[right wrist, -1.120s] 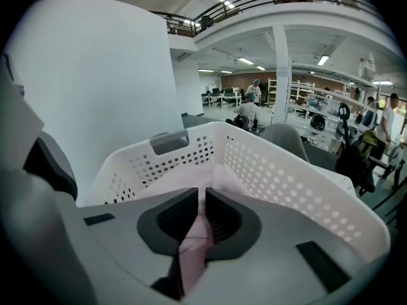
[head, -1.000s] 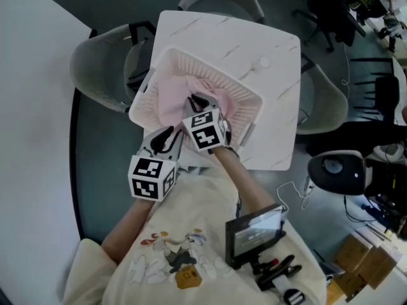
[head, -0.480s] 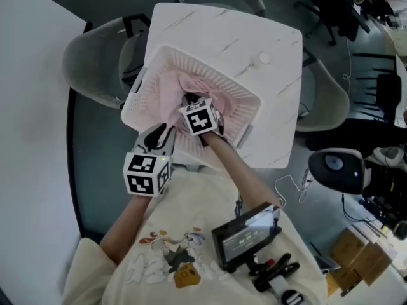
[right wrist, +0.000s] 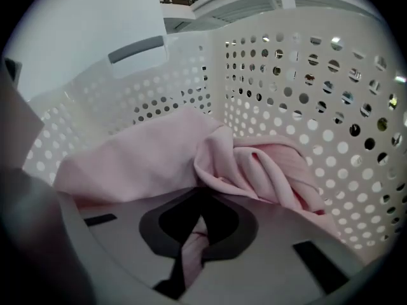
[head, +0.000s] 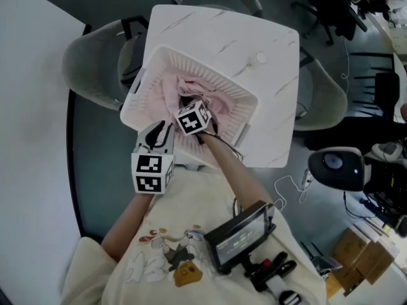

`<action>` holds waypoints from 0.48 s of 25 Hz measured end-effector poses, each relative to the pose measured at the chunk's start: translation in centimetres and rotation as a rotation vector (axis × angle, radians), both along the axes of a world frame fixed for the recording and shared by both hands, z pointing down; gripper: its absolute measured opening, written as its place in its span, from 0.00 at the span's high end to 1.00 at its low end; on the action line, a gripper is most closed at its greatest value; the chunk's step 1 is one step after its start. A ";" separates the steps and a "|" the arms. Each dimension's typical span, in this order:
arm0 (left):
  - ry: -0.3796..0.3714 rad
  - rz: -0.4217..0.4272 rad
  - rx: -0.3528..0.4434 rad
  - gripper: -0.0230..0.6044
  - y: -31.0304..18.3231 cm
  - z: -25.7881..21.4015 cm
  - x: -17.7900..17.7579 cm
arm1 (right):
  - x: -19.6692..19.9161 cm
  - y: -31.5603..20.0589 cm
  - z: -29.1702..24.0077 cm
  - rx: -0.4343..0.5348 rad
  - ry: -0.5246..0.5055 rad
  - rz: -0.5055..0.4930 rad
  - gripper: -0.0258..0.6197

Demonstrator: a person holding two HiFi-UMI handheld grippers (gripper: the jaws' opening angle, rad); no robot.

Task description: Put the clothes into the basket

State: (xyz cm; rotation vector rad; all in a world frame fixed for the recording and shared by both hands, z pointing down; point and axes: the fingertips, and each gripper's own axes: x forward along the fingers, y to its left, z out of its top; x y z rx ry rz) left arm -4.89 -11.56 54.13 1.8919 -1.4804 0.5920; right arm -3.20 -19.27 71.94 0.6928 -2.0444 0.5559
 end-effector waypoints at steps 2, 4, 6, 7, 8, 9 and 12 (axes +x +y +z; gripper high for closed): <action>-0.013 -0.009 0.012 0.84 0.1 0.0 -0.2 | -0.1 0.4 -0.4 -0.007 -0.011 0.003 0.94; 0.007 -0.020 0.018 0.87 0.2 0.0 -0.5 | 0.2 0.6 -1.2 -0.019 -0.037 0.030 0.94; -0.003 -0.005 0.031 0.89 0.1 0.0 -0.5 | 0.6 0.1 -2.6 0.005 -0.061 0.057 0.94; -0.017 0.002 0.037 0.91 0.0 0.0 -0.6 | 0.5 -0.2 -3.5 0.029 -0.068 0.066 0.94; -0.030 0.005 0.040 0.93 0.0 0.0 -0.8 | 0.4 -0.4 -4.5 0.054 -0.070 0.071 0.94; -0.039 0.003 0.040 0.94 0.1 0.0 -1.0 | 0.3 -0.5 -5.5 0.079 -0.067 0.073 0.94; -0.037 0.000 0.043 0.95 0.3 -0.1 -1.0 | 0.7 -0.5 -8.5 0.151 -0.044 0.079 0.94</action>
